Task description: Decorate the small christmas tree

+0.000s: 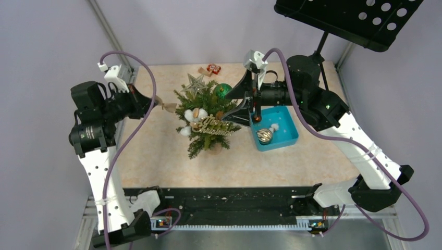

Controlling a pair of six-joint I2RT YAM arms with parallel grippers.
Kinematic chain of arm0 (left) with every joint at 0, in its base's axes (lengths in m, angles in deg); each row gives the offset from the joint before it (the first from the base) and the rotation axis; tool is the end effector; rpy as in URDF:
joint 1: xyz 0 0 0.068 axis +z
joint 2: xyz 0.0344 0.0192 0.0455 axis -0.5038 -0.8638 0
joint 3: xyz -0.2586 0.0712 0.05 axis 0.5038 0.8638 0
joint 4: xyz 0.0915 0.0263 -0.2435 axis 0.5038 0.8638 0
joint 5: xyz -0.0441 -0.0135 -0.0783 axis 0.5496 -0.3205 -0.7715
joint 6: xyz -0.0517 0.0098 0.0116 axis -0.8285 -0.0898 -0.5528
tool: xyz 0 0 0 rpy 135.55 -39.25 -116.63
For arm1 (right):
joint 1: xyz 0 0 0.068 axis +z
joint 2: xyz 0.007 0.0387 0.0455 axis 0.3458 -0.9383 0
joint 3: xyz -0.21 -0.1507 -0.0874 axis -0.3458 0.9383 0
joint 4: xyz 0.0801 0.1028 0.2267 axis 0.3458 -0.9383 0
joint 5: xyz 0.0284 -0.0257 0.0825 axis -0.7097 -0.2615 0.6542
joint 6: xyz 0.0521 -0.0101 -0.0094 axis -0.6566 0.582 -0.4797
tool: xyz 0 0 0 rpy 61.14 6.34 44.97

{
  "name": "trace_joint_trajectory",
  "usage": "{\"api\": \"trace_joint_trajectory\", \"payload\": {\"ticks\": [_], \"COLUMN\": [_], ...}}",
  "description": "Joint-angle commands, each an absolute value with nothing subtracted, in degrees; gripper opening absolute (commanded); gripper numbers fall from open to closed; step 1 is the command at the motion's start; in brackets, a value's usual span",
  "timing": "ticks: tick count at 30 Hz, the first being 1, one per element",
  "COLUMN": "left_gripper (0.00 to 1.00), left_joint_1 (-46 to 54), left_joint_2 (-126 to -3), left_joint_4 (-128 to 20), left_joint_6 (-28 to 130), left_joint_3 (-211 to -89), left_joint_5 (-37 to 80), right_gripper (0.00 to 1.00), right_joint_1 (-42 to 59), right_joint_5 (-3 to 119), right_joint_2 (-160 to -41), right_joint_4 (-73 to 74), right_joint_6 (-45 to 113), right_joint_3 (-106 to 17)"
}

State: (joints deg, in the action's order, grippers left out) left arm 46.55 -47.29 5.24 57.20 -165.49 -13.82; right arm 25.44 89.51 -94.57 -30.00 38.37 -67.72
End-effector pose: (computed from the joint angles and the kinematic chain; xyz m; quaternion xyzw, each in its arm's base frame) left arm 0.1536 0.0195 0.4649 0.0377 0.8162 -0.2705 0.5090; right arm 0.1620 0.1977 0.5075 -0.4643 0.5802 0.4824 0.4637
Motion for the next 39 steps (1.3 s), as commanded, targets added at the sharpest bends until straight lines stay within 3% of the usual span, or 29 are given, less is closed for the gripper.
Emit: {"api": "trace_joint_trajectory", "payload": {"ticks": [1, 5, 8, 11, 17, 22, 39], "left_gripper": [0.0, 0.0, 0.0, 0.0, 0.0, 0.0, 0.0], "left_joint_1": [47.46, 47.48, 46.89, 45.12, 39.94, 34.58, 34.08], "left_joint_2": [-46.2, -45.41, -45.62, -47.27, -51.32, -54.04, -59.7], "left_joint_4": [4.83, 9.72, 14.1, 15.84, 16.36, 16.29, 14.19], "left_joint_6": [64.38, 74.76, 79.83, 79.57, 80.0, 79.52, 77.47], "left_joint_3": [-170.82, -171.57, -170.35, -167.74, -166.01, -166.43, -168.24], "left_joint_5": [-11.34, -8.05, -15.25, -18.63, -10.8, -11.58, -18.75], "right_gripper": [0.78, 0.78, 0.78, 0.78, 0.78, 0.78, 0.78], "right_joint_1": [25.1, 25.08, 25.06, 25.1, 25.11, 25.04, 25.06], "right_joint_5": [91.05, 90.49, 90.67, 90.85, 91.05, 90.68, 90.42], "right_joint_2": [-93.8, -93.4, -93.37, -93.75, -93.63, -93.68, -93.99], "right_joint_4": [-27.66, -27.66, -27.53, -27.67, -27.69, -27.5, -27.4], "right_joint_6": [39.1, 39.67, 39.76, 39.62, 38.74, 38.03, 37.79], "right_joint_3": [-67.36, -66.54, -66.07, -66.3, -66.32, -66.4, -66.56]}}
